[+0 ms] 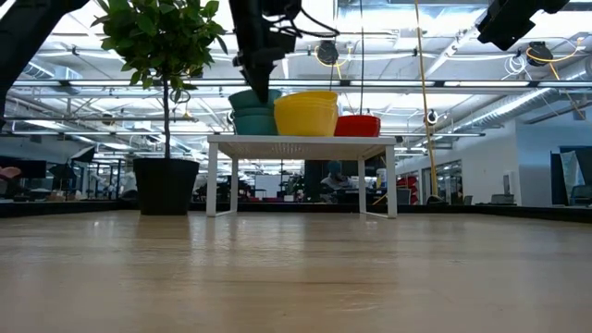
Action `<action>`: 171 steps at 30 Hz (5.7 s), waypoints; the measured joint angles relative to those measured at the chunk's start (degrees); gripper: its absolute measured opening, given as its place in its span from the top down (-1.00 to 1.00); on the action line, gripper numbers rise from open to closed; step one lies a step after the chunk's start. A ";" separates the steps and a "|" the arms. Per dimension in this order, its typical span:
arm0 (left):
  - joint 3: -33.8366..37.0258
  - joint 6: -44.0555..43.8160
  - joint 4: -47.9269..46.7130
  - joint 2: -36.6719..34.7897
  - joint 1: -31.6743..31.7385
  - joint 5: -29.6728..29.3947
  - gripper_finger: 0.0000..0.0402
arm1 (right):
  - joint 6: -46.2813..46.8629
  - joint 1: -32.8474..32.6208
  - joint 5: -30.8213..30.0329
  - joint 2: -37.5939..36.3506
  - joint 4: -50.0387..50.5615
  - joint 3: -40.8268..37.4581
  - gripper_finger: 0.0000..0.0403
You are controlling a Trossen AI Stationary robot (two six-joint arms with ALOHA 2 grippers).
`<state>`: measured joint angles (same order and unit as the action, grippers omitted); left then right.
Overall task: Pick & Place Mini bowls
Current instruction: Stack the white patterned bowl on top of the white patterned bowl on the shelf, then return to Home Position
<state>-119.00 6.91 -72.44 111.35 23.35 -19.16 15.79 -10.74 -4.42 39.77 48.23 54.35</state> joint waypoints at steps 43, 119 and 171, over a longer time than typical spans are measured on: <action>3.15 -4.14 3.29 0.02 -3.83 -3.29 0.28 | 0.00 0.00 0.00 0.00 0.07 0.00 0.36; 4.10 -71.40 -12.51 -27.95 -63.86 -30.36 -0.08 | 3.28 0.02 -6.30 -22.64 -54.31 -45.00 0.36; 99.56 -43.18 91.92 -76.64 -32.41 4.59 -0.08 | 8.17 0.04 -11.98 -22.60 -53.57 -47.08 0.36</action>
<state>-19.44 -36.27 19.48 34.71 -9.06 -14.57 23.97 -10.70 -16.40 17.17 -5.34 7.27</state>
